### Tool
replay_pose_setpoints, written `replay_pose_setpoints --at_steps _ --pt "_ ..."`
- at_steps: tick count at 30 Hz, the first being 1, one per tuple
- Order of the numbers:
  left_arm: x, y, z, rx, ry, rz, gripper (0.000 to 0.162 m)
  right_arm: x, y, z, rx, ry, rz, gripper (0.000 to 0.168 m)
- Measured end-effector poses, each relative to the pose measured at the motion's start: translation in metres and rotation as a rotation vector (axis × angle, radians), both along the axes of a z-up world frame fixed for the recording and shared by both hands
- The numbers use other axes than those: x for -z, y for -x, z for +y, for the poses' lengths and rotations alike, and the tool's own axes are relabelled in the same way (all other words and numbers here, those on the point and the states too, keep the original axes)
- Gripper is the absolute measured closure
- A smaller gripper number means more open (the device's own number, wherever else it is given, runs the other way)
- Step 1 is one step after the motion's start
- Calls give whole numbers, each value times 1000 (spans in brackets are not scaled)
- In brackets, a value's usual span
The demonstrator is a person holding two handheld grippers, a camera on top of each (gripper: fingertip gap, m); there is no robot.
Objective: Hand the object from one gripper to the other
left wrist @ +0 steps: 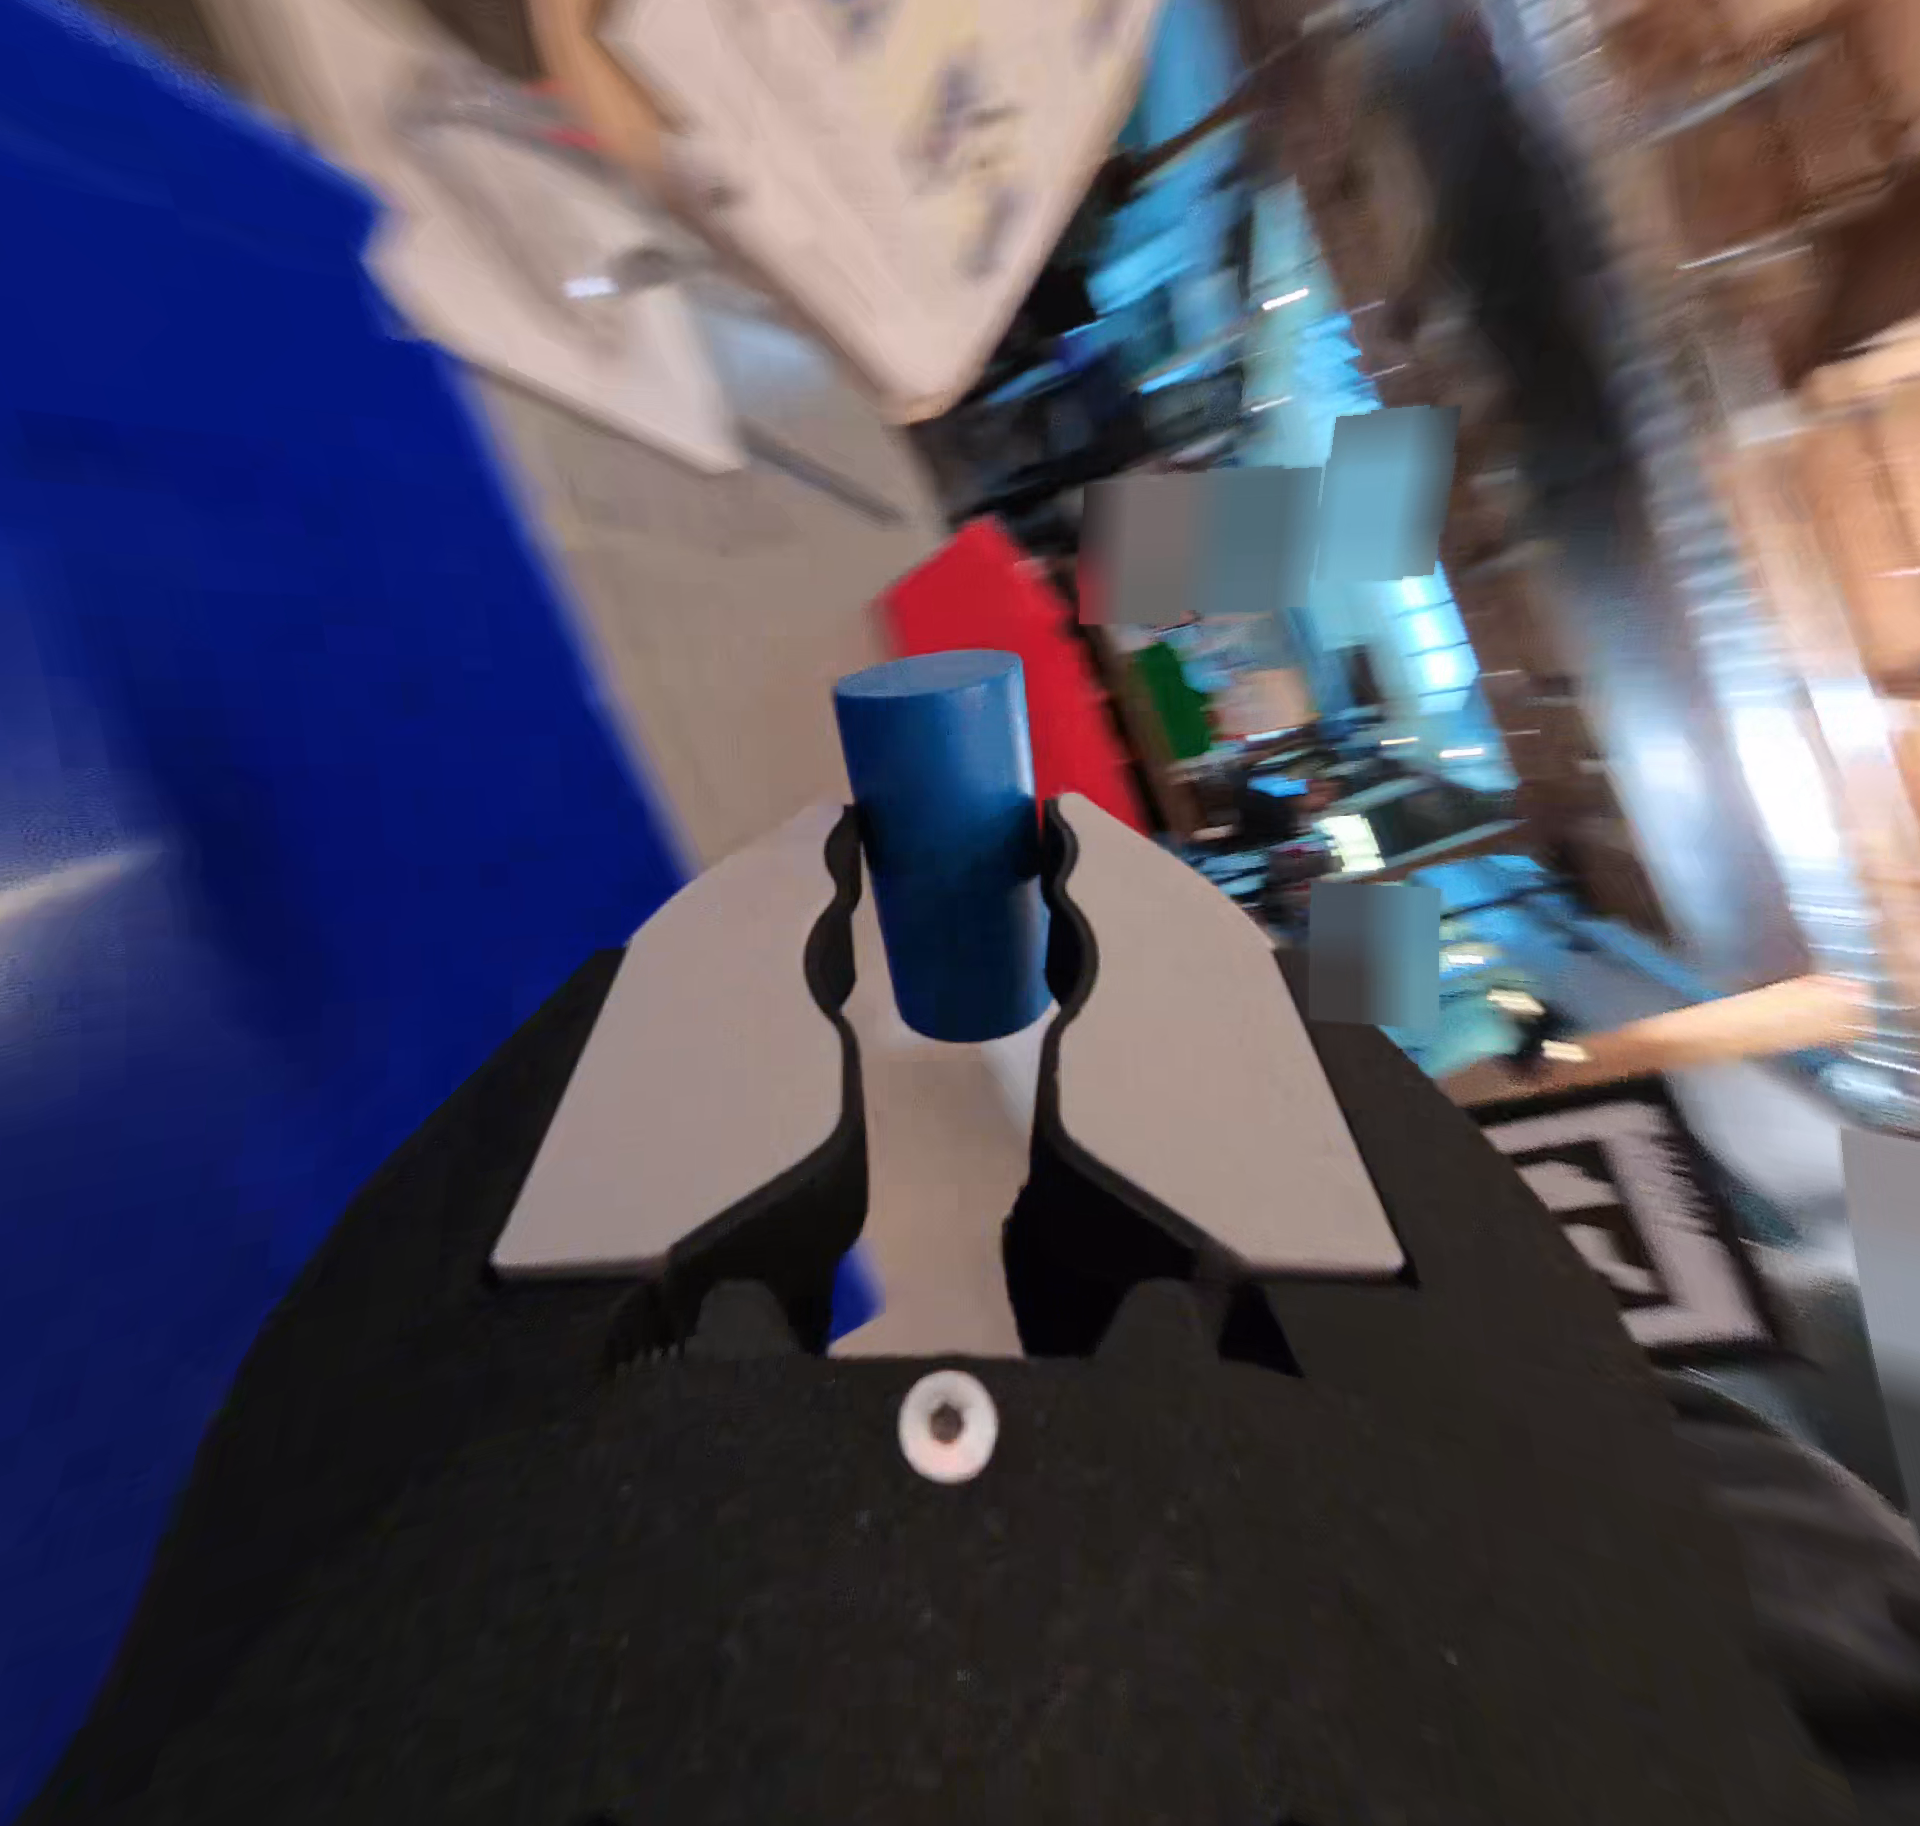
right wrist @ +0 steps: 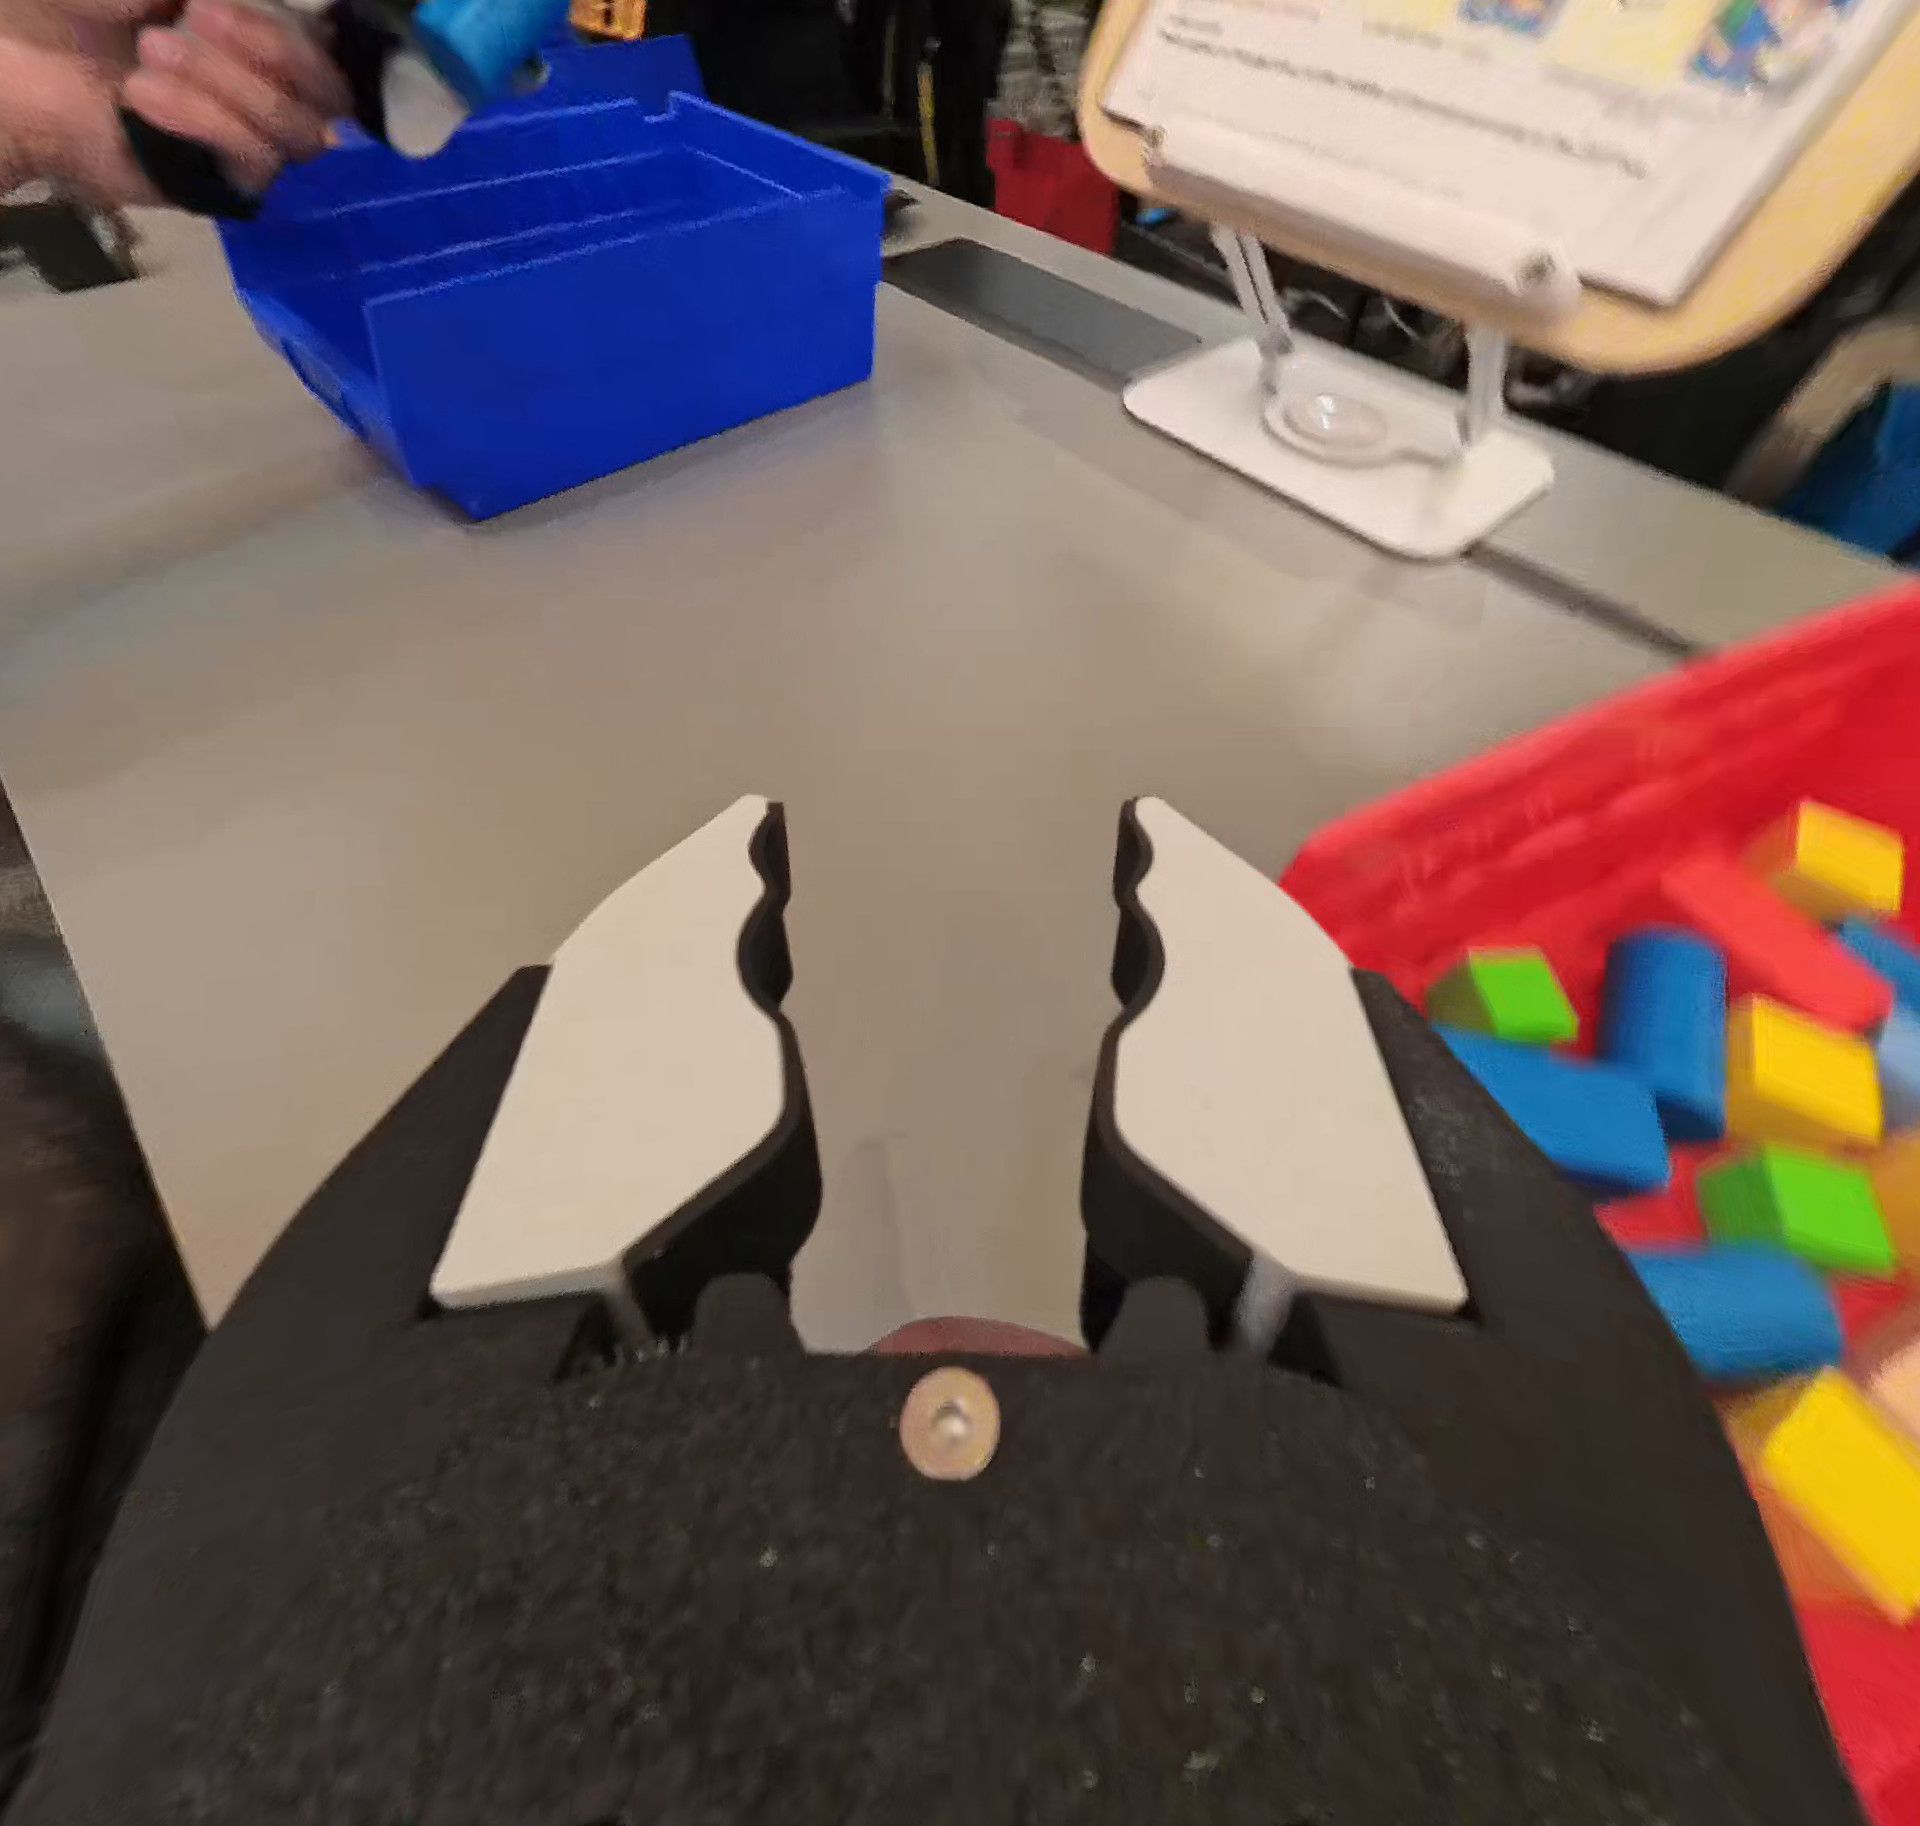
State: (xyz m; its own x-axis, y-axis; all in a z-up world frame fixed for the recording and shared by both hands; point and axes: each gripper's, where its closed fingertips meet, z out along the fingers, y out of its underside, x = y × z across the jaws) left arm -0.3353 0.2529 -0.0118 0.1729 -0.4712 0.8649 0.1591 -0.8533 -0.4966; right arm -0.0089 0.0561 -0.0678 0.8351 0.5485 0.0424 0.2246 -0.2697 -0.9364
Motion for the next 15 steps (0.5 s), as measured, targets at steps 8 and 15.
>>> replay_pose_setpoints --at_steps 8,15 --pt "-20 -143 -103 277 120 -256 130 -52 103 50 -398 -295 -125 89" --pt "4 -205 -153 441 227 -264 130 -42 133 50 -496 -273 -53 83"
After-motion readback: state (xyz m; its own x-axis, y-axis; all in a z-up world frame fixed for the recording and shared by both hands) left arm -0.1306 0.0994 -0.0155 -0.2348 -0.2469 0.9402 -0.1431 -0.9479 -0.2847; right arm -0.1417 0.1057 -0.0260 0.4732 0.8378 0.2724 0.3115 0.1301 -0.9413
